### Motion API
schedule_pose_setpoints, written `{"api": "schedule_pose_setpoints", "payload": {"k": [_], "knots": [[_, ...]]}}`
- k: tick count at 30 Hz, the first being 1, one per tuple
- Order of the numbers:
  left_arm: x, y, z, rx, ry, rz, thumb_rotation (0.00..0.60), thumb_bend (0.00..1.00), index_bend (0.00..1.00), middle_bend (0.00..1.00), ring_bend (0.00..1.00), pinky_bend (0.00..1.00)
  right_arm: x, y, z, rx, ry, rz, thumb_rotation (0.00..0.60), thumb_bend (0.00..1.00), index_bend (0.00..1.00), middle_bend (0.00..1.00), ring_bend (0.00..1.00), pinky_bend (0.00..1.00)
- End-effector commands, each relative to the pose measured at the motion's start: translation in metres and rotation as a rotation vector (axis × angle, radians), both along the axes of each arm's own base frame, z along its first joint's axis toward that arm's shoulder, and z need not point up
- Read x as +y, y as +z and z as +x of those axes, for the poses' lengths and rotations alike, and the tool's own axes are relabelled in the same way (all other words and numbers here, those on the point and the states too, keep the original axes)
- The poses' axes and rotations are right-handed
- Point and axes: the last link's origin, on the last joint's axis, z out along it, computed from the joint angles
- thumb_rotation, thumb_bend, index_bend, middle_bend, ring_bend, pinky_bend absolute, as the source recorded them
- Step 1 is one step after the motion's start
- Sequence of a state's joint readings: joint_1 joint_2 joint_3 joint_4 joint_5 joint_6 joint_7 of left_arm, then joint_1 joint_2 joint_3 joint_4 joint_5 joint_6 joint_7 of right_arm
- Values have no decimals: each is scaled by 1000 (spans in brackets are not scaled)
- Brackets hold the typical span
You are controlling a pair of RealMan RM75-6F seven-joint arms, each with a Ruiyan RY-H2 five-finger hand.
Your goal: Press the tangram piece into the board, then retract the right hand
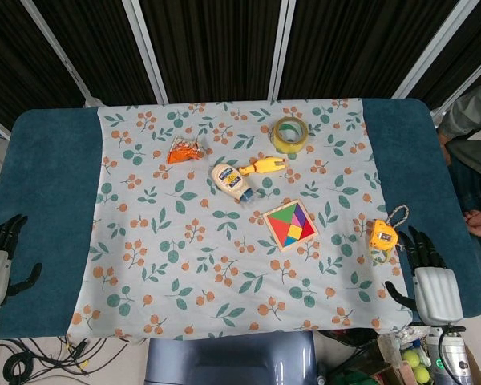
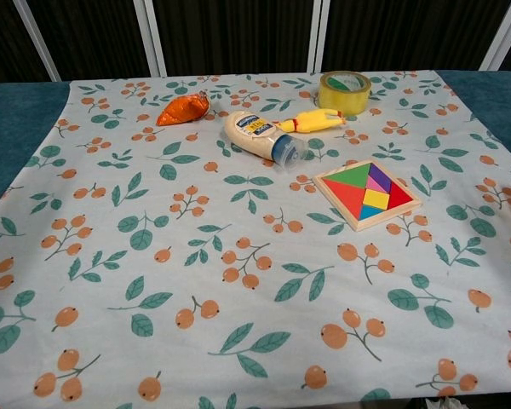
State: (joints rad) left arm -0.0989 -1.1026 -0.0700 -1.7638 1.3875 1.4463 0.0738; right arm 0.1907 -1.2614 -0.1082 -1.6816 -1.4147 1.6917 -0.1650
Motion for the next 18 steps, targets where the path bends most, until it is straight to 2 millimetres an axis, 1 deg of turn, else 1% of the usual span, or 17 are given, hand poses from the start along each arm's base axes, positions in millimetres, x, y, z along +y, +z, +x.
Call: {"api": "schedule_pose_setpoints", "payload": {"k": [1,8,18], "knots": [[-1,0,4,3,-27,-4,600,359,0,30,50,6,4,3,-8,37,14,8,600,136,80,0,0,236],[-6,-1,9,9,-67,-21,600,351,0,28,40,4,0,6,-14,54,33,18,600,137,80,0,0,236],[-10,-3,14,34,-107,-27,600,351,0,29,35,3,-13,12,-17,34,35,36,600,137,72,0,0,236]]}}
